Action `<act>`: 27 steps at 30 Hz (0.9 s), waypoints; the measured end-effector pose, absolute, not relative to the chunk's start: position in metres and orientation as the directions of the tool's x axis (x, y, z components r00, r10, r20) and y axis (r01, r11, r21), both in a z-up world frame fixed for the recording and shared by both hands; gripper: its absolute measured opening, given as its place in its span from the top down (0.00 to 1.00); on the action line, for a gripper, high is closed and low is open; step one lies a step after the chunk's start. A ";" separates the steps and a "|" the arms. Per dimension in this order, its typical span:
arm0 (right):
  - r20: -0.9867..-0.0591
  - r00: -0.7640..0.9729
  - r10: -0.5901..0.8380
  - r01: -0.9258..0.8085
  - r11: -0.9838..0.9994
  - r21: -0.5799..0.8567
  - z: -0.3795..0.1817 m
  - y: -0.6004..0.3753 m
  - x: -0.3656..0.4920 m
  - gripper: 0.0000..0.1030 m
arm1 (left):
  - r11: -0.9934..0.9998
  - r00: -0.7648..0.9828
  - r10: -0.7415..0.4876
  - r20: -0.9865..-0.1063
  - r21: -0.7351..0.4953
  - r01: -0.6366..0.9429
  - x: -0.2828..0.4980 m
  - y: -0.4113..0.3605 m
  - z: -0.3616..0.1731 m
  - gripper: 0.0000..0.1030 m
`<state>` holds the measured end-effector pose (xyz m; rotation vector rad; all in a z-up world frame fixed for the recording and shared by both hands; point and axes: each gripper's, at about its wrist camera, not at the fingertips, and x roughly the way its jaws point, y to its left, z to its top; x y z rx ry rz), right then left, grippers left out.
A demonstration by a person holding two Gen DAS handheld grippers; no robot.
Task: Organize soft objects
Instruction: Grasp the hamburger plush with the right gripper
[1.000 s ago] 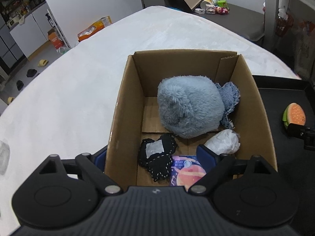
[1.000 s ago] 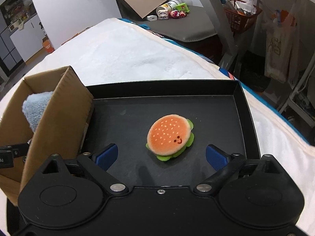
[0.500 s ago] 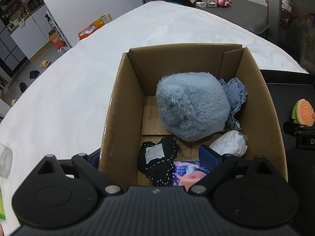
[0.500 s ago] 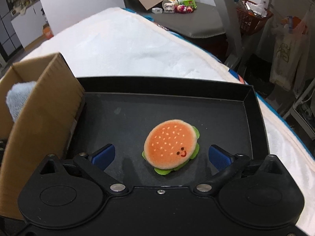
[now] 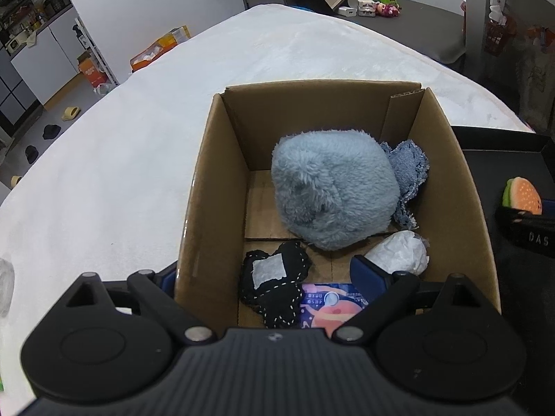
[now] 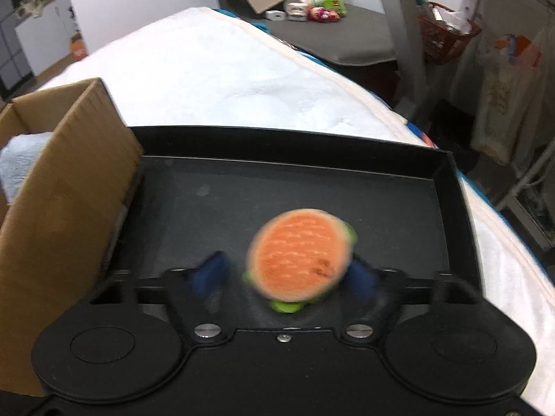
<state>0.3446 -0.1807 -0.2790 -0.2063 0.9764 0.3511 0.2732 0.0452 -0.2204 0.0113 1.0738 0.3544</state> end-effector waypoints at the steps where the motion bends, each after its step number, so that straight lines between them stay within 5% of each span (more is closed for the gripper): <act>1: -0.835 0.516 0.188 -0.374 0.927 -0.022 -0.277 -0.182 0.344 0.52 | 0.944 0.427 0.287 -0.858 0.177 -0.279 0.272 0.046 -0.220 0.09; 27: -0.796 0.550 0.251 -0.415 0.910 0.001 -0.219 -0.177 0.321 0.56 | 0.957 0.508 0.205 -0.837 0.063 -0.282 0.237 0.059 -0.194 0.09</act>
